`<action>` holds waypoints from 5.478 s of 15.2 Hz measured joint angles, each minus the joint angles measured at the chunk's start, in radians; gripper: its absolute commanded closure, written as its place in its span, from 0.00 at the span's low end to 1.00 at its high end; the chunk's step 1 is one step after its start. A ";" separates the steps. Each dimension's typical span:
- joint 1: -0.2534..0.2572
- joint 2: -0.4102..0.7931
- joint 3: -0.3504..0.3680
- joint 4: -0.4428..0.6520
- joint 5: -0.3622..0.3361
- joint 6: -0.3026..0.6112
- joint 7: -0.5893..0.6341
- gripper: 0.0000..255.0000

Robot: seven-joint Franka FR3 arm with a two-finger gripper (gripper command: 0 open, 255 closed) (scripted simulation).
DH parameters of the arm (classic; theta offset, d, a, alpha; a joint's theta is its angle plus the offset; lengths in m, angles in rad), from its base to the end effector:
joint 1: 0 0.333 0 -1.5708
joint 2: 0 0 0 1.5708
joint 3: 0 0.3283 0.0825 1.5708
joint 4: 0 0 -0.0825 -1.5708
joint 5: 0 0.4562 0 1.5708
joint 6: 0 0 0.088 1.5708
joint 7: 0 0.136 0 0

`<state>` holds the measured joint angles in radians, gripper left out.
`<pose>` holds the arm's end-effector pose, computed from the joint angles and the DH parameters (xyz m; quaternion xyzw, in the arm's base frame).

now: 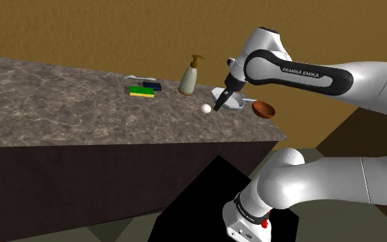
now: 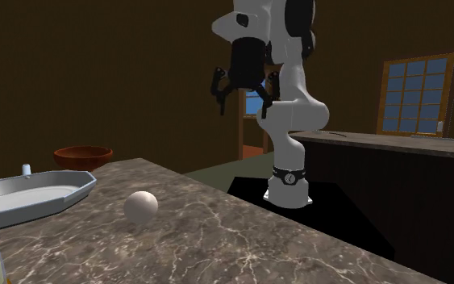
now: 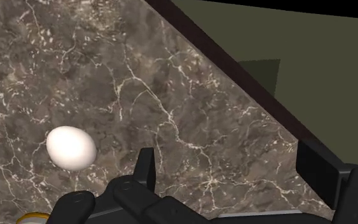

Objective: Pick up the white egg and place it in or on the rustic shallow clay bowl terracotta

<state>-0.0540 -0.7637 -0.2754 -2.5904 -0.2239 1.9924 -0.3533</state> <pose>0.3828 -0.1457 0.4602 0.9938 0.0798 0.0693 0.0332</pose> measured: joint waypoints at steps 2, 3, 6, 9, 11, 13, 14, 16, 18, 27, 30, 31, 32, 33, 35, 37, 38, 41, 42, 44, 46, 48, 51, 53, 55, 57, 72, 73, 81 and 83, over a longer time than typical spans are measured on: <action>-0.005 0.035 -0.051 -0.020 -0.026 0.079 -0.055 0.00; -0.004 0.062 -0.077 -0.023 -0.035 0.121 -0.083 0.00; 0.006 0.147 -0.157 -0.017 -0.053 0.237 -0.170 0.00; 0.033 0.251 -0.247 0.003 -0.047 0.356 -0.269 0.00; 0.066 0.325 -0.304 0.028 -0.022 0.427 -0.336 0.00; 0.105 0.403 -0.374 0.049 0.020 0.506 -0.421 0.00; 0.130 0.439 -0.406 0.067 0.049 0.532 -0.466 0.00; 0.200 0.537 -0.483 0.106 0.147 0.600 -0.577 0.00; 0.275 0.640 -0.564 0.157 0.294 0.643 -0.728 0.00; 0.311 0.868 -0.581 0.224 0.704 0.707 -1.059 0.00; 0.304 0.881 -0.573 0.227 0.731 0.710 -1.078 0.00; 0.304 0.882 -0.572 0.228 0.733 0.710 -1.079 0.00; 0.303 0.883 -0.572 0.228 0.734 0.710 -1.080 0.00; 0.303 0.883 -0.572 0.228 0.735 0.711 -1.081 0.00; 0.303 0.883 -0.572 0.228 0.735 0.711 -1.081 1.00; 0.303 0.883 -0.572 0.228 0.734 0.710 -1.080 1.00; 0.303 0.883 -0.572 0.228 0.734 0.710 -1.080 1.00; 0.303 0.883 -0.572 0.228 0.734 0.710 -1.080 1.00; 0.303 0.883 -0.572 0.228 0.734 0.710 -1.080 1.00; 0.303 0.883 -0.572 0.228 0.735 0.710 -1.081 1.00; 0.312 0.864 -0.585 0.228 0.698 0.702 -1.053 1.00; 0.323 0.836 -0.601 0.229 0.642 0.688 -1.011 1.00; 0.335 0.787 -0.619 0.232 0.547 0.664 -0.938 1.00; 0.337 0.752 -0.623 0.235 0.481 0.645 -0.887 1.00; 0.333 0.724 -0.623 0.245 0.431 0.622 -0.851 1.00; 0.327 0.699 -0.618 0.254 0.387 0.600 -0.816 1.00; 0.274 0.551 -0.547 0.353 0.187 0.404 -0.655 1.00; 0.271 0.543 -0.542 0.359 0.179 0.392 -0.649 1.00; 0.248 0.566 -0.691 0.418 0.247 0.344 -0.862 1.00; 0.247 0.582 -0.734 0.441 0.274 0.329 -0.920 1.00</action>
<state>0.1932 -0.1821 -1.0092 -2.1498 0.0502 2.3211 -1.2732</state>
